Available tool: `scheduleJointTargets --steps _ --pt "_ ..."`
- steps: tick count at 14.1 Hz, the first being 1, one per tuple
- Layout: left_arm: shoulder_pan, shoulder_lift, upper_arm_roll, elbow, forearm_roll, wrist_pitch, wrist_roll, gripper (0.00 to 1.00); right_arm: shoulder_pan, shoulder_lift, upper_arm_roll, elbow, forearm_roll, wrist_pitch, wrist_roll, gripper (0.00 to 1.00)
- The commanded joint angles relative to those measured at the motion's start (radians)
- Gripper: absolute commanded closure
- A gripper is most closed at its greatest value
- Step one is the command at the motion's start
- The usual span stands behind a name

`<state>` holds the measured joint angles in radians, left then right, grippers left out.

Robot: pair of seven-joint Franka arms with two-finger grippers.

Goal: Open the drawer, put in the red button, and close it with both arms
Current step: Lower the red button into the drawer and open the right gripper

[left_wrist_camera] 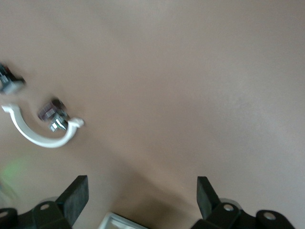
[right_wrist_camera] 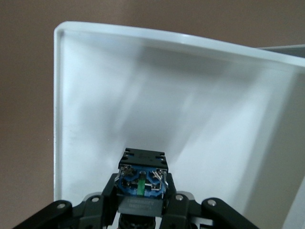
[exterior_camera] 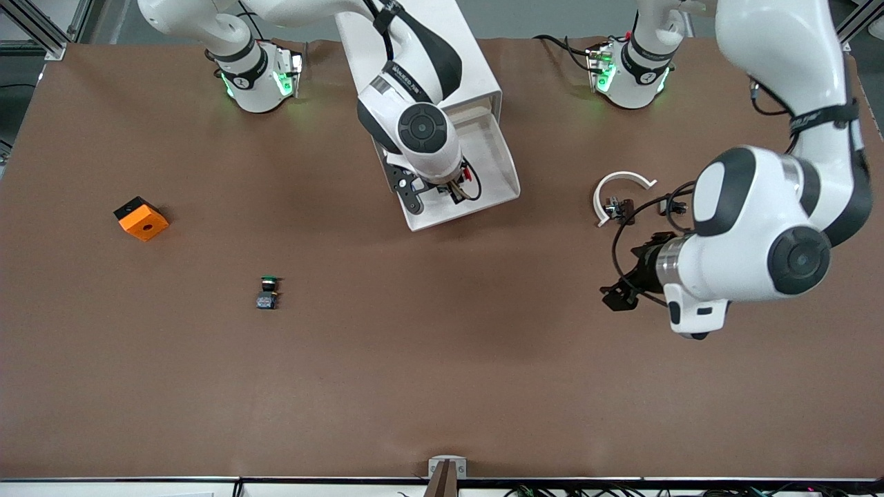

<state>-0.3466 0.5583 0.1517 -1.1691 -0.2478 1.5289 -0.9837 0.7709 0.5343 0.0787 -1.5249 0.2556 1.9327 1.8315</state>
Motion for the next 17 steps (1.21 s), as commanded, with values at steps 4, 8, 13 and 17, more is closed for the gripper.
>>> scheduleJointTargets --steps 4,8,13,17 --pt "0.005 -0.084 -0.003 -0.075 0.152 0.004 0.359 0.0 0.016 0.026 -0.016 0.012 -0.012 0.002 0.017 0.27" --pt "0.015 -0.103 -0.011 -0.118 0.182 0.011 0.517 0.0 -0.004 -0.006 -0.017 0.023 -0.007 -0.029 0.019 0.0" --pt "0.003 -0.112 -0.062 -0.245 0.182 0.178 0.519 0.0 -0.187 -0.114 -0.013 0.222 0.005 -0.389 -0.097 0.0" --pt "0.001 -0.117 -0.159 -0.351 0.185 0.313 0.523 0.0 -0.345 -0.247 -0.016 0.235 0.004 -0.585 -0.476 0.0"
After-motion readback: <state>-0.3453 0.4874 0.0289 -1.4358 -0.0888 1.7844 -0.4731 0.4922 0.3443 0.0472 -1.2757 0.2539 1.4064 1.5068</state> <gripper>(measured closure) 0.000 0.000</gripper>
